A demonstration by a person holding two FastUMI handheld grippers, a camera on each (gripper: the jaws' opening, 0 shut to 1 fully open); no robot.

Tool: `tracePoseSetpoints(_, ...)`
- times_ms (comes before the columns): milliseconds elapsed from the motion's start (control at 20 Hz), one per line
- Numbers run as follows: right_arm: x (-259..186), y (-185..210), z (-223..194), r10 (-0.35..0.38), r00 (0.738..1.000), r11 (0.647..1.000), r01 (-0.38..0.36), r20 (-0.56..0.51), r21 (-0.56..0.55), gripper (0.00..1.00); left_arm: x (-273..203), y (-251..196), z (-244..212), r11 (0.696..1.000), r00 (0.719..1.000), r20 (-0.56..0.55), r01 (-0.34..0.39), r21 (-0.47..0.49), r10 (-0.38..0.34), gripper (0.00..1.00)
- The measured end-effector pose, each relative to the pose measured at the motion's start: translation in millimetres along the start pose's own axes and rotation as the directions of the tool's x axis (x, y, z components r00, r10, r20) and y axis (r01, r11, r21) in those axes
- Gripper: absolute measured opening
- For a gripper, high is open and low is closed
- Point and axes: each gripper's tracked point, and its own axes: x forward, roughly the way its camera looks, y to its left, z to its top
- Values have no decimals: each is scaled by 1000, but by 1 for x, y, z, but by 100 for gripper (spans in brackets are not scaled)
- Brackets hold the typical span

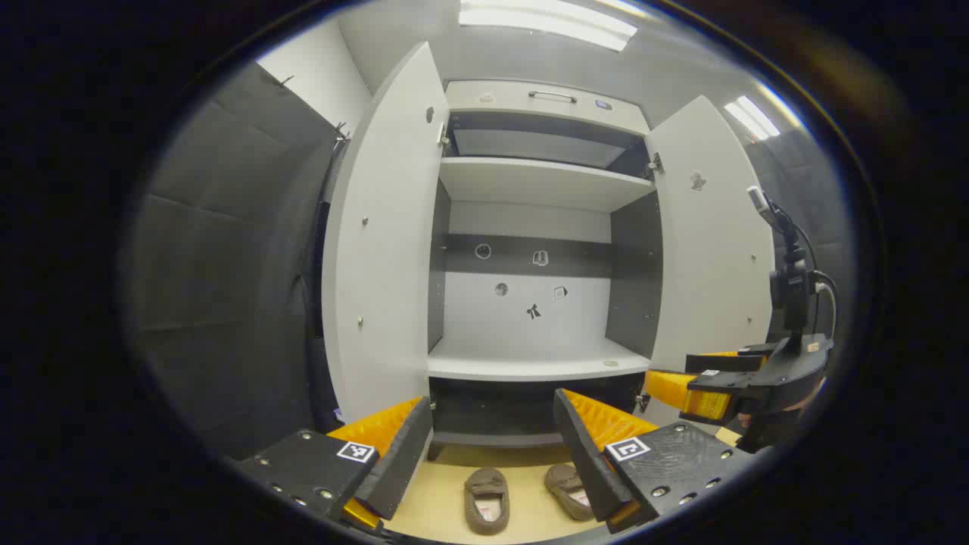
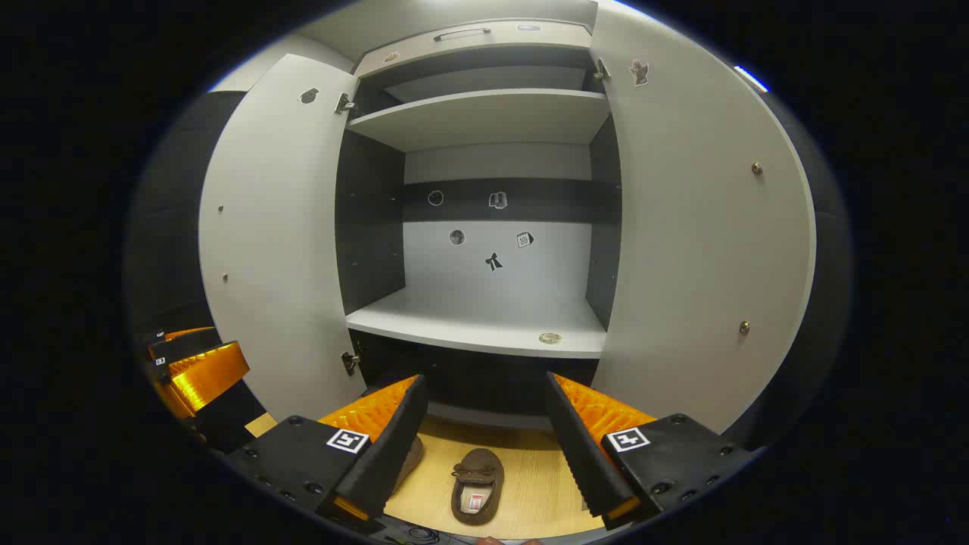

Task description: Grab one shoe with the right hand and put it into the shoe cabinet, grab the other shoe with the left hand and put it into the shoe cabinet; then close the right door with the right hand and the left door with the left hand.

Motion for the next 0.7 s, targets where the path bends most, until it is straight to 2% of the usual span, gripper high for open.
tracePoseSetpoints(50,0,0,-1,2,1000,1000,-2,-2,-1,95,1,0,-1,1000,1000,-2,-1,3,1,100)
tracePoseSetpoints(100,0,0,-2,-1,1000,1000,1,-5,-3,95,0,0,-2,1000,1000,-6,-1,5,1,94)
tracePoseSetpoints(150,-1,-2,-4,-6,1000,1000,6,-9,-2,98,0,1,-2,1000,1000,-7,-1,6,1,94)
tracePoseSetpoints(400,-6,-9,-4,-49,999,999,49,6,21,98,-1,3,-2,1000,1000,-5,14,12,-14,94)
tracePoseSetpoints(700,-21,-15,-4,-108,994,994,108,10,25,98,4,0,-11,996,996,-14,84,8,-83,94)
